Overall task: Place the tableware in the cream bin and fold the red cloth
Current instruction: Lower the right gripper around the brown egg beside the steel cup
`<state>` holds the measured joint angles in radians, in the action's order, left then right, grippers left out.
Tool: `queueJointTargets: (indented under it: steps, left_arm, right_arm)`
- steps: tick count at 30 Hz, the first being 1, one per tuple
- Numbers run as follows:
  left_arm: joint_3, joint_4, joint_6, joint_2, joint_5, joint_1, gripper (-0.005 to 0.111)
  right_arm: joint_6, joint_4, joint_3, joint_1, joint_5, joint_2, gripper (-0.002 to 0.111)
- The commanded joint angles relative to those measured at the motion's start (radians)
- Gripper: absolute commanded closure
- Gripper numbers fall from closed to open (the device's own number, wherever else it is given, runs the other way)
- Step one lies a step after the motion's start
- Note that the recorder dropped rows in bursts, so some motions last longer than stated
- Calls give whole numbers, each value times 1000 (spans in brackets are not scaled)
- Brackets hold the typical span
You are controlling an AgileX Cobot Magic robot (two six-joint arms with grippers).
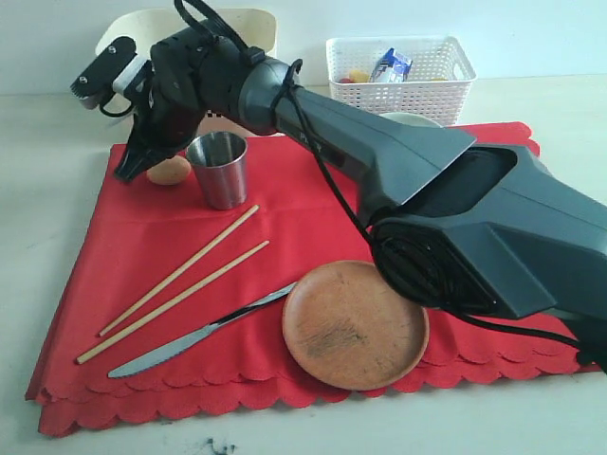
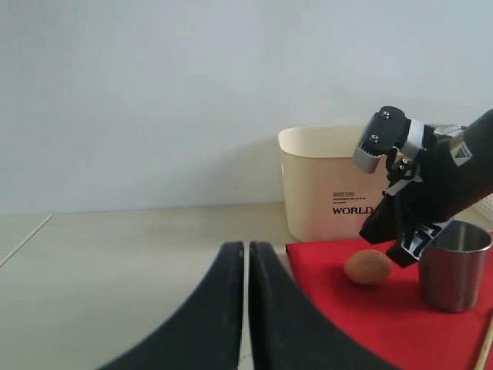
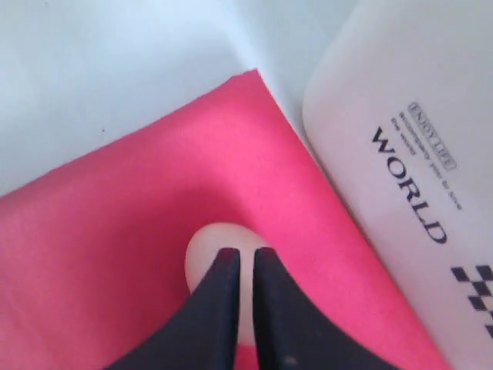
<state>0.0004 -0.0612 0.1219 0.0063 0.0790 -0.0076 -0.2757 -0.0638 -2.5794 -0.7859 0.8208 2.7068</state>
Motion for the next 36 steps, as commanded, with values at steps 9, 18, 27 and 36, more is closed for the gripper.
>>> queueJointTargets:
  steps: [9,18,27,36]
  left_arm:
    - [0,-6,-3,-6,1,-4,102]
    - [0,-6,-3,-6,1,-4,102]
    - [0,-6,-3,-6,1,-4,102]
    - [0,-6,-3,-6,1,-4,102]
  right_arm:
    - [53,-51,-10,-25,-133,46,38]
    - [49,-61,-10,-21,-133,75,38]
    - [49,-123,-10,-17,-109,88,38]
    - [49,-131,-10,-17,-98,99,60]
